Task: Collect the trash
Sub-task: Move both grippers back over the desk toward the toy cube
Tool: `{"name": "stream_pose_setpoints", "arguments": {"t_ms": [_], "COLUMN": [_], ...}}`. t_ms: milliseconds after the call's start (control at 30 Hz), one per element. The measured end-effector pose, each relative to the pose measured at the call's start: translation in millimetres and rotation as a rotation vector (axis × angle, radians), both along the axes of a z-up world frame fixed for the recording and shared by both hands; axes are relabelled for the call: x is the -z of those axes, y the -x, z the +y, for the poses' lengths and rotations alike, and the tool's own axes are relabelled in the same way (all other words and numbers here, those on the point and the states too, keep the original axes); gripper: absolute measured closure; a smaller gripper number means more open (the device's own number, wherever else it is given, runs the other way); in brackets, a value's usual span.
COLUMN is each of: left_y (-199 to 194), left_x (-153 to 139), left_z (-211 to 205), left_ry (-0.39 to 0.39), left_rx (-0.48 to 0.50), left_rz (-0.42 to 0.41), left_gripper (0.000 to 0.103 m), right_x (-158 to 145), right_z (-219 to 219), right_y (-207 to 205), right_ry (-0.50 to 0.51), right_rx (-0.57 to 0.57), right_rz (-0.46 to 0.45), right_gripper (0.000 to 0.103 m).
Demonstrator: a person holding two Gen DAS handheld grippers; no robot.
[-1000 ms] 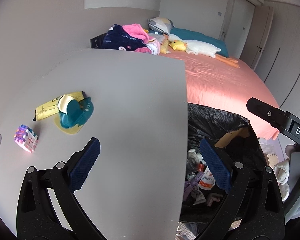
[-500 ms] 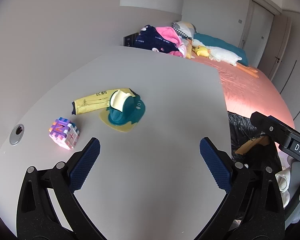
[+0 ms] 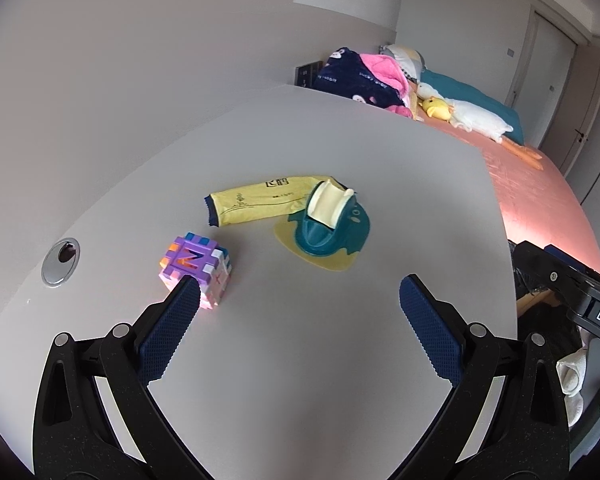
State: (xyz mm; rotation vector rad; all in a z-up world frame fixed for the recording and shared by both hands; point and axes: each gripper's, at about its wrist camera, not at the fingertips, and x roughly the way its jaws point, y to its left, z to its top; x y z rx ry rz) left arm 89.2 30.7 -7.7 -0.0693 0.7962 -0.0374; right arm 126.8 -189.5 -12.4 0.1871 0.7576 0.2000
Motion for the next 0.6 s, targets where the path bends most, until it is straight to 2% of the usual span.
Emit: {"name": "stream_pose_setpoints", "arguments": {"t_ms": [367, 600], "left_y": [-18, -32], "left_x": [18, 34], "left_z": [45, 63], "left_ry": [-0.017, -0.006], "left_rx": [-0.087, -0.104], "left_rz": [0.025, 0.069], "left_gripper": [0.007, 0.019], "right_x": [11, 20], "right_z": [42, 74], "right_y": [-22, -38], "right_ry": [0.004, 0.025], "right_rx": [-0.069, -0.155], "right_rz": [0.029, 0.051], "right_gripper": [0.013, 0.016]}}
